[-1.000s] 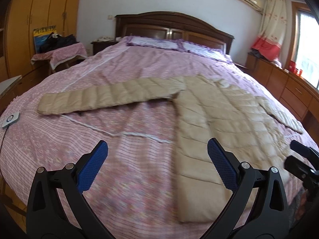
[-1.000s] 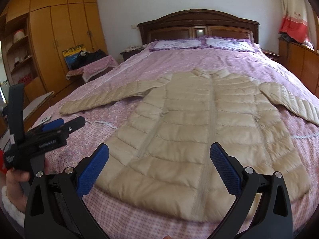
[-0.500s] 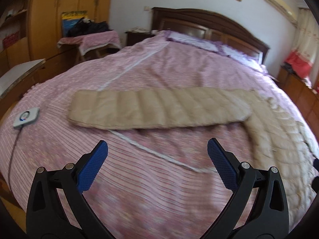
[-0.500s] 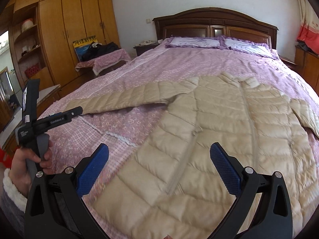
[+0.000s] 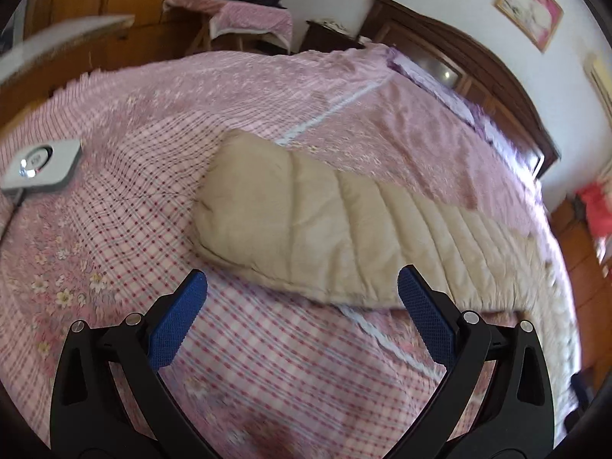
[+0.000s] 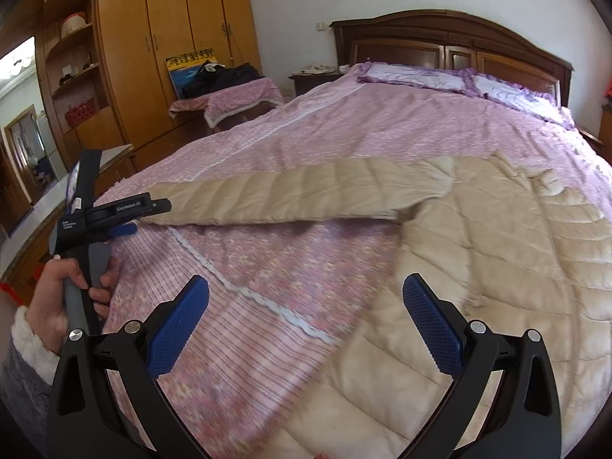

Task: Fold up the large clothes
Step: 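Move the left tool to the cuff of the sleeve nearest it, then close the left tool on the sleeve cuff and lift it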

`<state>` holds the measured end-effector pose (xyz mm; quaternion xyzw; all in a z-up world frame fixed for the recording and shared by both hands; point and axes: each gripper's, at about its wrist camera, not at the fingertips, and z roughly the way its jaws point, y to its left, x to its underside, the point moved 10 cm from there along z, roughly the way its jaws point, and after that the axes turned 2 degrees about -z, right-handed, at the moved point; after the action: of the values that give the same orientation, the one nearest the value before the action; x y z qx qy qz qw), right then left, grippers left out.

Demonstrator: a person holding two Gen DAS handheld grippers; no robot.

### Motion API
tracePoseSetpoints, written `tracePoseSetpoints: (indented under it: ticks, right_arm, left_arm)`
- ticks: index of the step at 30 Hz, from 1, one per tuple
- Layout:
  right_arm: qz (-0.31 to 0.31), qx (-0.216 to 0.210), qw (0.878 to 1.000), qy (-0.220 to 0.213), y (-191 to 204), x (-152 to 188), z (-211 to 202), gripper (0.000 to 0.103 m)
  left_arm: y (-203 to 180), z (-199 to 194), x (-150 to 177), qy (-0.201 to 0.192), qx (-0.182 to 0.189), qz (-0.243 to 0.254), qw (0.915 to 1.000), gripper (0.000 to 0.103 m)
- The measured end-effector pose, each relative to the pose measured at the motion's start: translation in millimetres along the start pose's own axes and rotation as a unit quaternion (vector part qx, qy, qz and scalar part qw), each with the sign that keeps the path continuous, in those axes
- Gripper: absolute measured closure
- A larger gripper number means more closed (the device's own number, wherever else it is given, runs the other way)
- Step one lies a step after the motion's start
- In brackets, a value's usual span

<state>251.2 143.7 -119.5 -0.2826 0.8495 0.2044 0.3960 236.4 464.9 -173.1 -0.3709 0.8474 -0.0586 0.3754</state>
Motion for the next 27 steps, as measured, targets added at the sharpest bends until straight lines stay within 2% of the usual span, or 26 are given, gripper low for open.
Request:
tracePoseSetpoints:
  ticks: [9, 14, 17, 21, 24, 27]
  right_arm:
    - [-0.018, -0.010, 1.000, 0.009, 11.0, 6.6, 9.5, 0.005]
    - [-0.006, -0.007, 1.000, 0.010, 2.1, 7.4, 11.8, 0.005]
    - [0.002, -0.004, 1.000, 0.009, -2.2, 7.3, 15.5, 0.005]
    - [0.017, -0.004, 1.000, 0.008, -5.5, 7.1, 18.6, 0.005]
    - [0.024, 0.003, 1.000, -0.014, -8.3, 1.9, 12.0, 0.005]
    - [0.029, 0.009, 0.999, -0.020, -12.2, -3.1, 8.6, 0.005]
  left_arm:
    - [-11.9, 10.0, -13.0, -0.026, 0.007, 0.018, 0.9995, 0.005]
    - [-17.2, 18.9, -17.9, -0.023, -0.011, 0.029, 0.9993, 0.007]
    - [-13.1, 22.9, -19.9, -0.022, -0.017, 0.025, 0.9993, 0.030]
    - [-14.3, 17.3, -16.9, -0.029, -0.017, 0.035, 0.9988, 0.081]
    - [-22.2, 1.7, -15.9, -0.055, -0.013, 0.060, 0.9966, 0.092]
    - [-33.2, -12.8, -18.0, -0.074, -0.005, 0.084, 0.9937, 0.096]
